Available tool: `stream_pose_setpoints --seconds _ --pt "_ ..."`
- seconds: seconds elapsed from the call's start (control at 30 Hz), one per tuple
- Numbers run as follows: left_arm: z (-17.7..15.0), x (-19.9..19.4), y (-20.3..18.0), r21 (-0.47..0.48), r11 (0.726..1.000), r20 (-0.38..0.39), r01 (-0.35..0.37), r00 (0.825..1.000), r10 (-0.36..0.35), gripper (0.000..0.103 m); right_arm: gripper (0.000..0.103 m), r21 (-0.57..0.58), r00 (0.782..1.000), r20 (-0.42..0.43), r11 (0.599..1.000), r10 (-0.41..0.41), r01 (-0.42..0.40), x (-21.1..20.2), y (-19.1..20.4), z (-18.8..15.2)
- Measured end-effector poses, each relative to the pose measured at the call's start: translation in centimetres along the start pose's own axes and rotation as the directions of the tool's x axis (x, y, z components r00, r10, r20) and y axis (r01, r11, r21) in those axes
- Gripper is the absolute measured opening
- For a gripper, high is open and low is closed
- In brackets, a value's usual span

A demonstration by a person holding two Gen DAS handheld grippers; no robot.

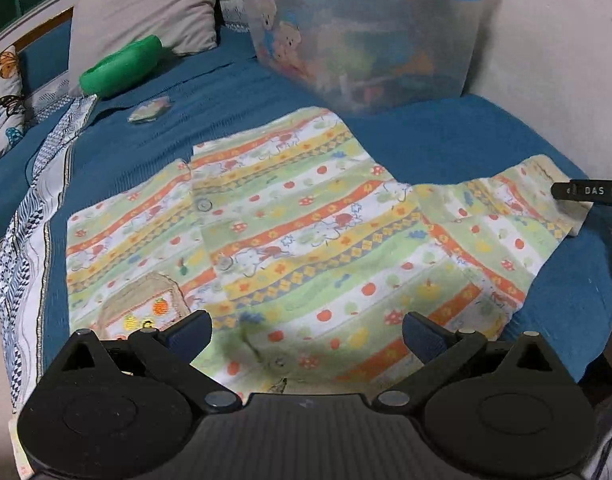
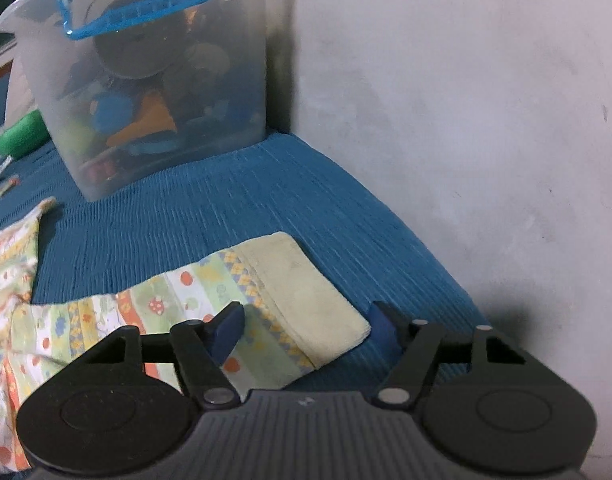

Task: Fold clothes
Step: 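Move the right gripper to the khaki sleeve cuff and grasp it, then fold the held sleeve across the shirt body with the right gripper, release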

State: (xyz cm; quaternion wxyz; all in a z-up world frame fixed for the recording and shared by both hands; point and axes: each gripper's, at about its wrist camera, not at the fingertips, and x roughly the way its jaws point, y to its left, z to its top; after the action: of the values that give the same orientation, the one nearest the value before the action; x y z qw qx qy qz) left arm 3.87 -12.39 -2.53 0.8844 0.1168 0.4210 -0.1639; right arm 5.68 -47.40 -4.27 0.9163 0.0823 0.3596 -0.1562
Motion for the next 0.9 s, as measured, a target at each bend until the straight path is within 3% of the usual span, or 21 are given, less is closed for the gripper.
stream_pose_setpoints --seconds 0.03,0.13,0.23,0.4,0.57,0.7,0.9 --pt "0.0 0.1 -0.1 0.003 1.000 -0.005 0.001 1.000 -0.001 0.103 0.051 -0.012 1.000 0.002 1.000 0.002 -0.002 -0.1 0.1 -0.1" --pt "-0.1 0.6 -0.5 0.013 1.000 -0.021 0.004 1.000 -0.004 0.103 0.029 -0.012 1.000 0.002 1.000 0.026 -0.026 -0.4 0.2 -0.1" --pt "-0.3 0.6 -0.5 0.019 1.000 -0.021 0.001 1.000 0.000 0.103 0.014 0.008 0.998 -0.004 0.998 0.064 -0.064 -0.7 0.0 0.3" --pt "-0.5 0.4 0.4 -0.002 1.000 -0.021 -0.009 1.000 0.009 0.103 0.011 0.033 0.986 0.035 0.986 0.162 -0.163 -2.5 0.3 1.4" --pt "-0.8 0.1 1.4 -0.030 0.999 -0.023 -0.024 0.999 0.023 0.103 0.010 0.014 0.955 0.075 0.957 0.286 -0.288 -5.2 2.4 3.4" --pt "-1.4 -0.3 2.4 -0.057 0.998 -0.019 -0.028 0.999 0.027 0.103 0.010 -0.005 0.916 0.093 0.920 0.391 -0.392 -7.2 5.1 5.1" --pt "-2.6 -1.3 4.6 -0.112 0.993 -0.010 -0.042 0.999 0.041 0.103 0.010 -0.066 0.838 0.071 0.840 0.542 -0.538 -9.6 11.4 6.4"
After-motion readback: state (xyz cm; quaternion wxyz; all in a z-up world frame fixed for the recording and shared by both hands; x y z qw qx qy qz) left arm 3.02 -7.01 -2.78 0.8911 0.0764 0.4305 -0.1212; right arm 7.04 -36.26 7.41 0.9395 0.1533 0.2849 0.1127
